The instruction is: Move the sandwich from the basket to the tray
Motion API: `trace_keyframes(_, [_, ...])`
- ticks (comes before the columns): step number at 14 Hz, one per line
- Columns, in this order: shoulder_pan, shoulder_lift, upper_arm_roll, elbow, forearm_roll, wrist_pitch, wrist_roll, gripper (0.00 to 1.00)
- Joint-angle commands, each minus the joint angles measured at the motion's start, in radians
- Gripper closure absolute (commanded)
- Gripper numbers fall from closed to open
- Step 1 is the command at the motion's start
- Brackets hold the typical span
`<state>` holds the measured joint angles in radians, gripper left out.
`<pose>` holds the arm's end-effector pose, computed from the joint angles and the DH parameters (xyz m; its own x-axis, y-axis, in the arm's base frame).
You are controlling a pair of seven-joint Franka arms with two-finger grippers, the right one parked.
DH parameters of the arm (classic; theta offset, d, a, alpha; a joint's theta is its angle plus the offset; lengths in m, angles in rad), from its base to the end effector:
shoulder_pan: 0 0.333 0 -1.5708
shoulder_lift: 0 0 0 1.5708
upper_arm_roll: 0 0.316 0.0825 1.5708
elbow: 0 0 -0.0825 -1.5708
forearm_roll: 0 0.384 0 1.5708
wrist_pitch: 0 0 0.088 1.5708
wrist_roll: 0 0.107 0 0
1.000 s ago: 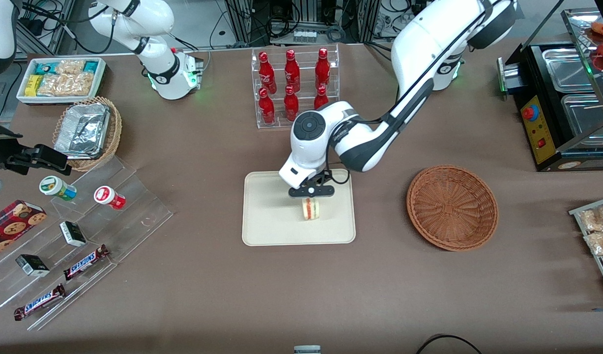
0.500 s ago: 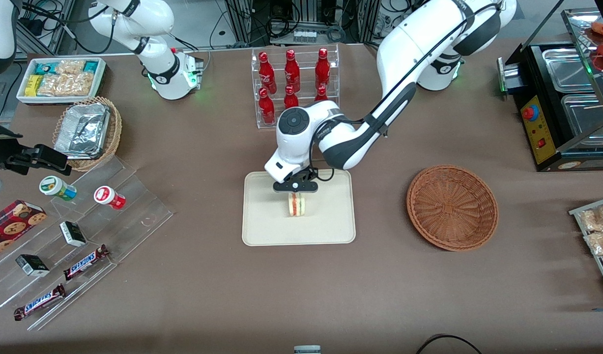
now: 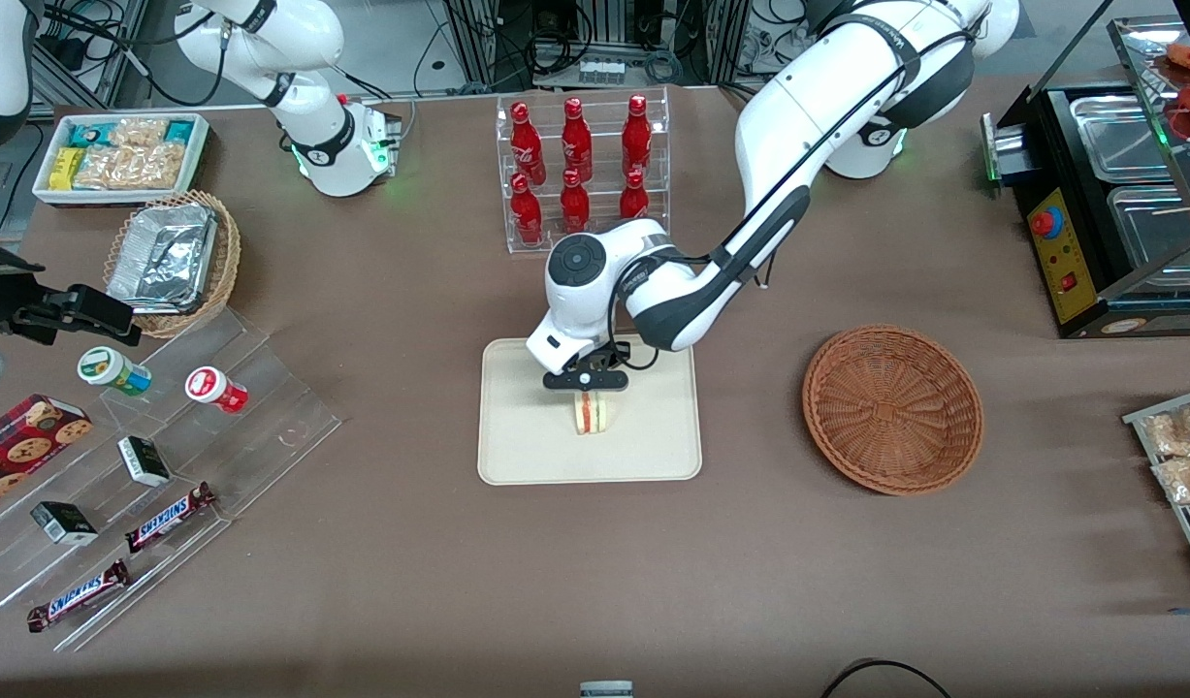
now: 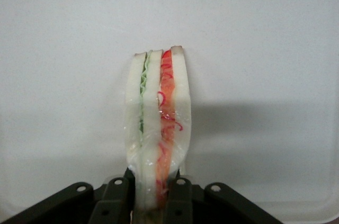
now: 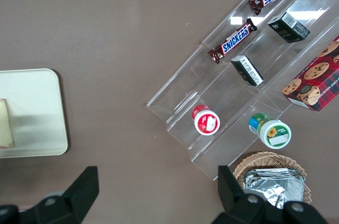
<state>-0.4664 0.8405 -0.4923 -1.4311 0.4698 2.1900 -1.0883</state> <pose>0.4863 -0.5400 0.2332 0.9993 0.0052 0.0364 0.0047 -0.9999 0.0124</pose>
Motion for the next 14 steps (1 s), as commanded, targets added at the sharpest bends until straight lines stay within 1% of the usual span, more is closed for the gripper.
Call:
trace_keyframes(1, [-0.018,-0.018,0.018,0.029,0.023,-0.03,-0.018,0.01])
trace_keyframes(4, [-0.009,-0.145,0.015,0.031,0.0,-0.149,-0.031,0.01])
trace_keyframes(6, [-0.006,-0.251,0.02,0.029,-0.071,-0.25,-0.059,0.01])
trace_keyframes(7, [0.014,-0.296,0.026,0.028,-0.095,-0.307,-0.077,0.01])
trace_keyframes(10, [0.096,-0.438,0.028,0.026,-0.147,-0.491,-0.073,0.01])
trace_keyframes(12, [0.196,-0.55,0.026,0.024,-0.195,-0.605,-0.058,0.01])
trace_keyframes(13, [0.236,-0.595,0.026,0.021,-0.204,-0.639,-0.014,0.01])
trace_keyframes(14, [0.283,-0.638,0.026,0.018,-0.229,-0.679,0.07,0.01])
